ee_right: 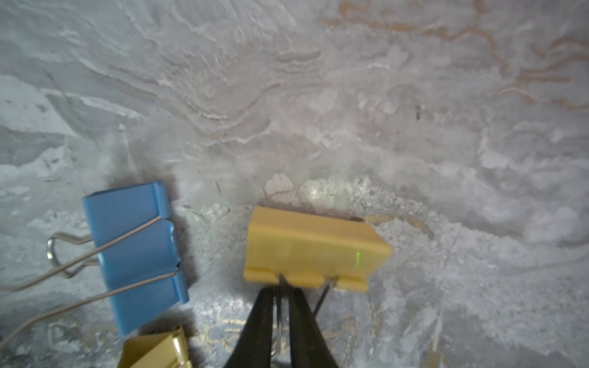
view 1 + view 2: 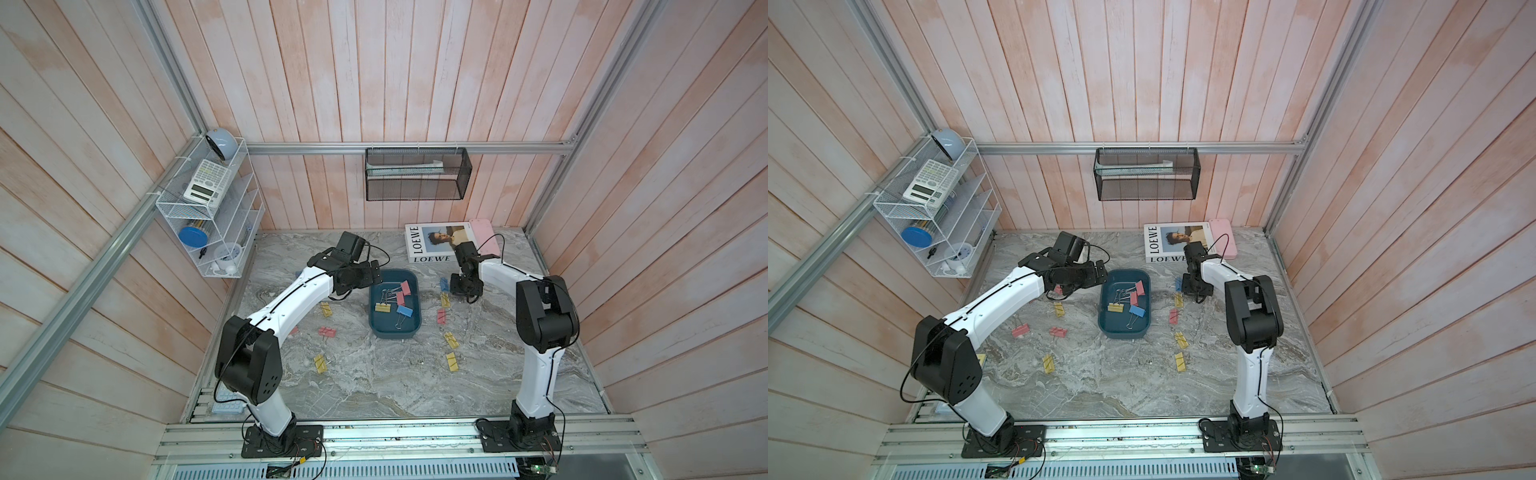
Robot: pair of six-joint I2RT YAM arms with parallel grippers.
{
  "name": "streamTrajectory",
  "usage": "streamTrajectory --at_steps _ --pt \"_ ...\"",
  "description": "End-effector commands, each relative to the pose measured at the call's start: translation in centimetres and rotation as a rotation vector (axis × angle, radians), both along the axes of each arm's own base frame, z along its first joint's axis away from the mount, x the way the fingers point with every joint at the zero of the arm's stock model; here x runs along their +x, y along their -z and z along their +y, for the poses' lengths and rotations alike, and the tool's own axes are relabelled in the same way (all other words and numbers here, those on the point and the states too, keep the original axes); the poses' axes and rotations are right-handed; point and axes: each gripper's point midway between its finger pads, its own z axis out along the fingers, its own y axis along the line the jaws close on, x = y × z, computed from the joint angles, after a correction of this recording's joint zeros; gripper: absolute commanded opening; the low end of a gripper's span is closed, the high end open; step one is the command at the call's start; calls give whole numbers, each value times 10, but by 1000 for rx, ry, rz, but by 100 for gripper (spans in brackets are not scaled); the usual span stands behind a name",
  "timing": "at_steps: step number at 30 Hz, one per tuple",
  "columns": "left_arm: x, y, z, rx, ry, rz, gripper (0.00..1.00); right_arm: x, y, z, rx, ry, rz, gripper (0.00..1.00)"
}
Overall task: Take out the binder clips from the storage box
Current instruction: Place the binder clip at the center of the board, then pick up the binder clip from the storage box.
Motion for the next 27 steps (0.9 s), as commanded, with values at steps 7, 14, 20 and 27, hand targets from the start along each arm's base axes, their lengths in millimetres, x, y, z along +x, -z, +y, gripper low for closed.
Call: streamTrajectory --at_steps 7,14,20,27 --pt "4 38 -35 55 78 81 81 -22 -44 2 61 -15 -44 40" --pt "12 67 -59 140 120 134 40 -55 -83 3 134 0 -119 53" --pt "27 90 -66 198 115 162 25 -81 -103 -1 154 10 -157 93" --pt "35 114 -63 281 113 204 14 -98 -114 -8 158 30 -195 98"
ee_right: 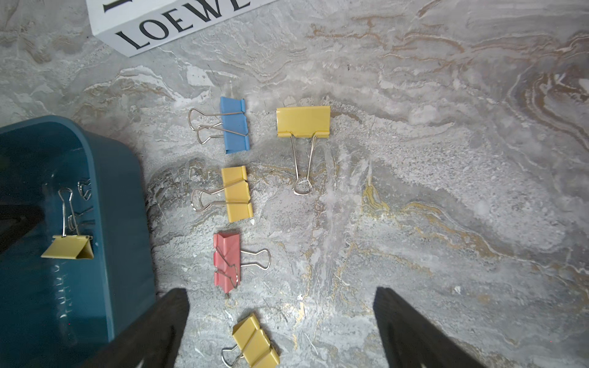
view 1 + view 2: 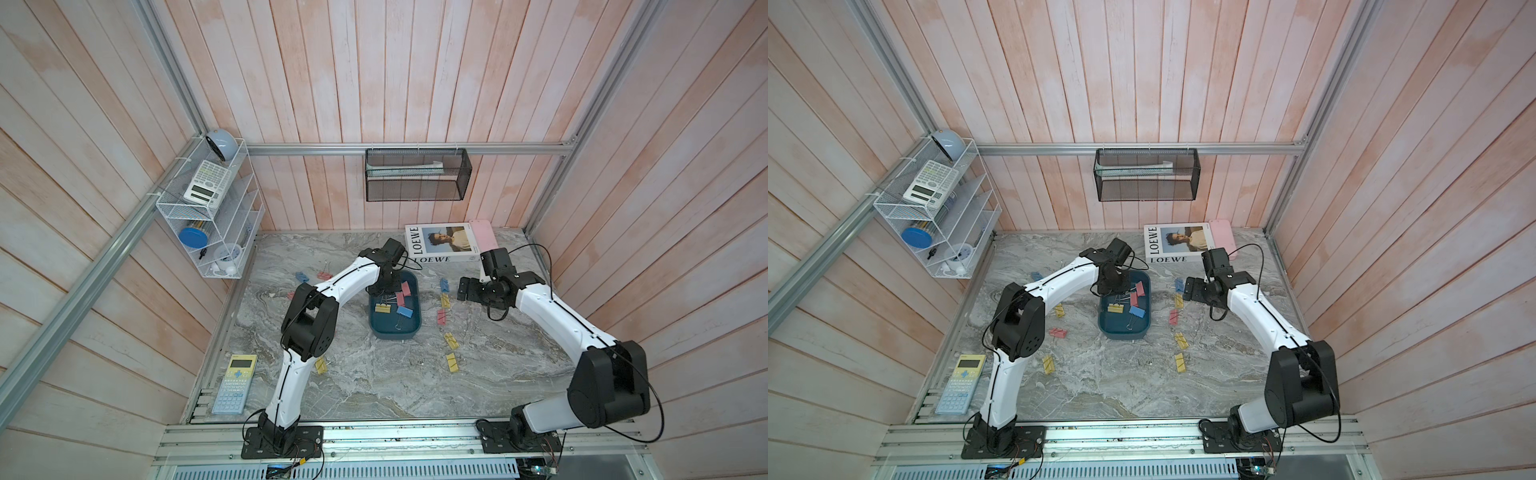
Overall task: Take out the binder clips from the storage box
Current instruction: Pick up the binder clip from the storage box.
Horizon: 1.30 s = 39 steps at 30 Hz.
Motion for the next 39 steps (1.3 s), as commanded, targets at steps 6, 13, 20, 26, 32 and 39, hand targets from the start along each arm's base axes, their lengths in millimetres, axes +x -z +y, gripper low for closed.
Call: streamTrajectory --at_steps 6,13,20,26,32,39 --pt "0 24 8 84 3 52 14 -15 5 -5 -8 20 21 98" --pt "-2 40 8 98 8 78 14 -15 6 -5 -7 20 24 98" --pt "-1 37 7 94 1 71 5 -15 5 -2 -7 11 21 98" --pt "0 1 15 102 -18 10 0 -13 0 9 -27 -23 1 98" --pt "-6 -61 36 94 -70 -103 0 -3 -5 31 -26 -76 -16 98" --pt "-36 -106 93 91 -186 -162 0 14 -14 75 -20 -174 -44 98"
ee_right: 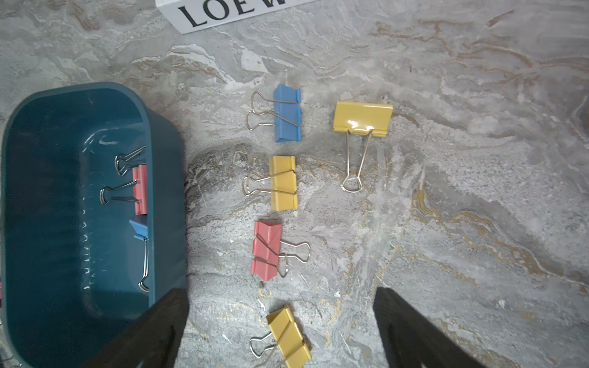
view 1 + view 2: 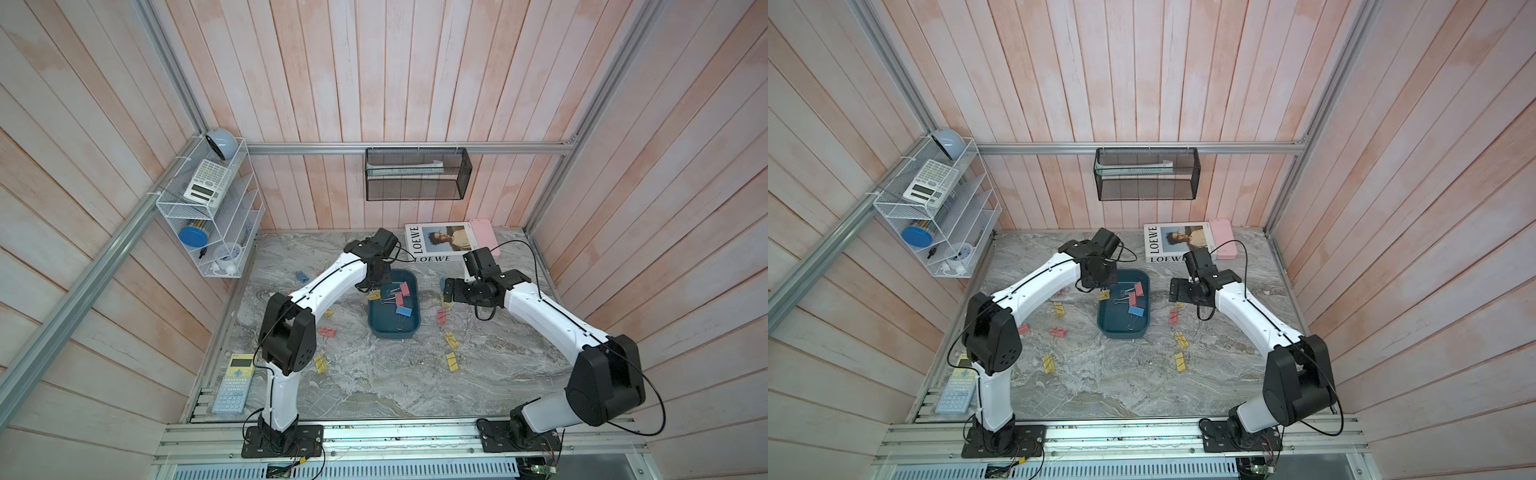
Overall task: Take out the binder clips from the storage box
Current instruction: Pick up the binder clip from the storage box, then place the binder clip at the center of the board.
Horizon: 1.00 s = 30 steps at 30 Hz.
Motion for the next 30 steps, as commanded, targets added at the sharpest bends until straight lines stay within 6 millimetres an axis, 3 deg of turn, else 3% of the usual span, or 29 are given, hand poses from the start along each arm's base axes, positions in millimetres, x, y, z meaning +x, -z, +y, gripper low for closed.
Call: streamTrajectory --at_steps 1,6,10,15,19,26,30 --pt "-15 -5 43 37 -107 -1 0 10 -8 21 -6 -50 -27 98" --pt "-52 -19 99 24 -238 -32 0 18 -10 55 0 -127 -34 98" --pt "-85 -13 140 53 -323 -24 0 21 -12 78 10 -175 -35 98" --pt "-128 25 186 100 -432 51 0 21 -14 105 12 -240 -31 98" --pt "-151 59 212 86 -531 110 0 19 -15 119 14 -274 -25 98" --pt "-174 112 244 146 -614 235 0 10 -5 134 7 -318 10 98" --pt "-174 131 250 163 -619 271 0 7 3 146 18 -357 35 98"
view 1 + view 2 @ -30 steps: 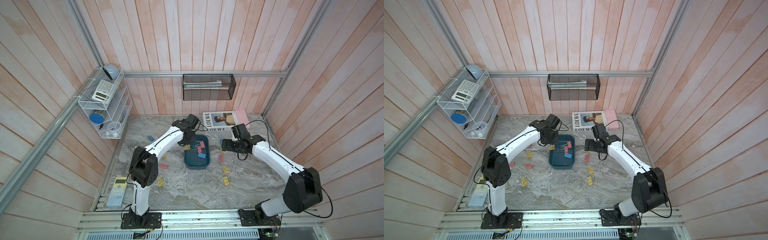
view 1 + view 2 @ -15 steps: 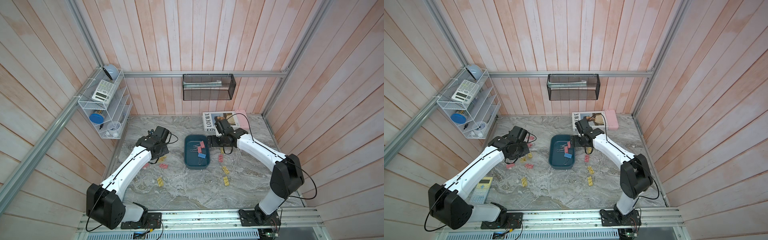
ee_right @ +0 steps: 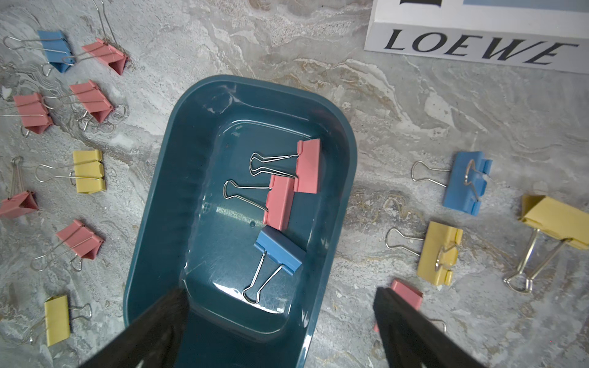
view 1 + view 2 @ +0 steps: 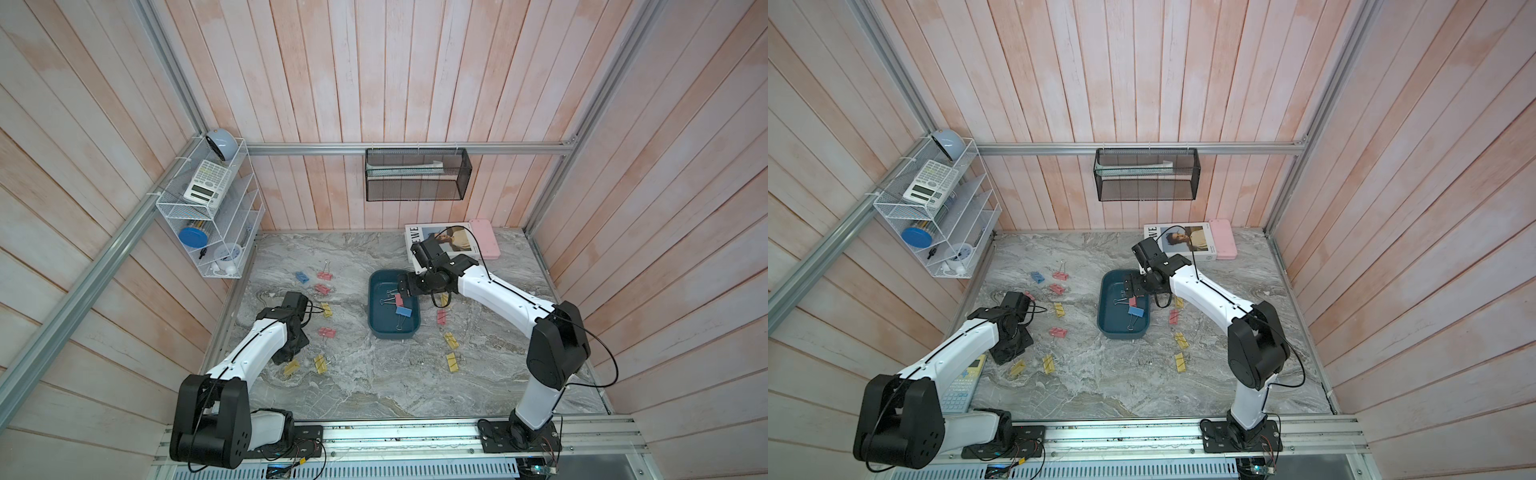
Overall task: Take out the binder clips from the storage box
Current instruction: Place the binder clip at the center of the board.
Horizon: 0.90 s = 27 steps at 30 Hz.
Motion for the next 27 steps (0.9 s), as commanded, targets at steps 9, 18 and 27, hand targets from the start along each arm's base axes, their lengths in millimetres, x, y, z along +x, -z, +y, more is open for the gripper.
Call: streamTrajectory --at_steps 9,18,27 --pt "23 -3 1 -18 18 -47 52 -8 37 40 -33 -132 129 81" --pt "47 -60 -8 -76 19 -223 88 -6 72 45 -98 -152 212 61" --pt "55 -78 -14 -110 28 -272 89 -2 91 63 -172 -268 163 44"
